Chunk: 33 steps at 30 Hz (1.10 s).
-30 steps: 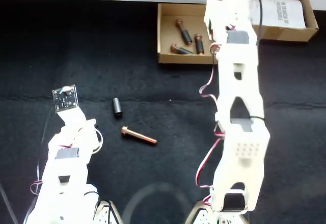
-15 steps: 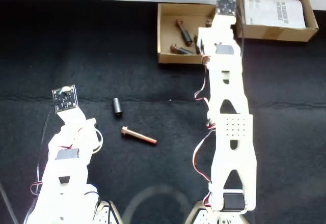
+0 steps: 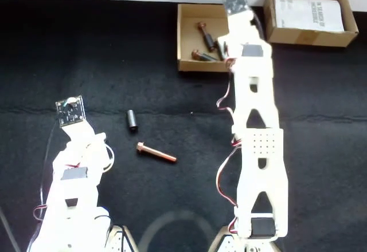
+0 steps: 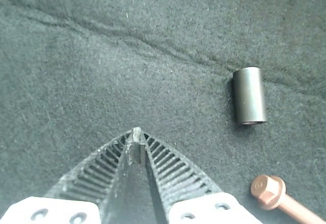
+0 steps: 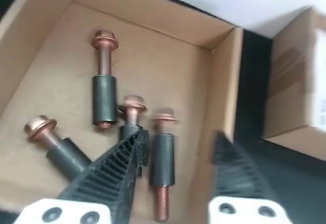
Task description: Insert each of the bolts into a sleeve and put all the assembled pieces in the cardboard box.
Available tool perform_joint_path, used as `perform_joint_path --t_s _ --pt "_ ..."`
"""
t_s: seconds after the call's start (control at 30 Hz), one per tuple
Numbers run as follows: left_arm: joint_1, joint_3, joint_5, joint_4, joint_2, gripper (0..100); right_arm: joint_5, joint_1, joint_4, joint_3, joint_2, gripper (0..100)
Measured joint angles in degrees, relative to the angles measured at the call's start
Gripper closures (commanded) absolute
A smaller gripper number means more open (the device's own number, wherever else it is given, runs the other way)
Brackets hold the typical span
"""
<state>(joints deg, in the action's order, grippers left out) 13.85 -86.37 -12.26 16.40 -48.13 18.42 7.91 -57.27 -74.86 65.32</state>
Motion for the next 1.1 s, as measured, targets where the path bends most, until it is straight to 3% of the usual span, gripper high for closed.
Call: perform_joint_path --t_s 0.2,0.33,0.63,0.93,1.1 --pt "-0.09 0.00 0.00 0.00 0.00 98 2.55 3.16 -16.88 -16.62 -0.09 84.2" --pt "-0.09 0.00 0.00 0.00 0.00 98 2.46 8.35 -27.52 -19.08 -0.18 85.4" --pt "-0.09 0.00 0.00 0.00 0.00 98 -14.86 19.87 -41.23 -19.25 -12.40 85.4" --pt "-0.09 0.00 0.00 0.00 0.00 98 -16.88 27.87 -43.34 -19.43 -21.19 85.8" --pt "-0.09 0.00 0.00 0.00 0.00 98 -16.88 31.30 -43.34 -5.98 -32.79 85.8"
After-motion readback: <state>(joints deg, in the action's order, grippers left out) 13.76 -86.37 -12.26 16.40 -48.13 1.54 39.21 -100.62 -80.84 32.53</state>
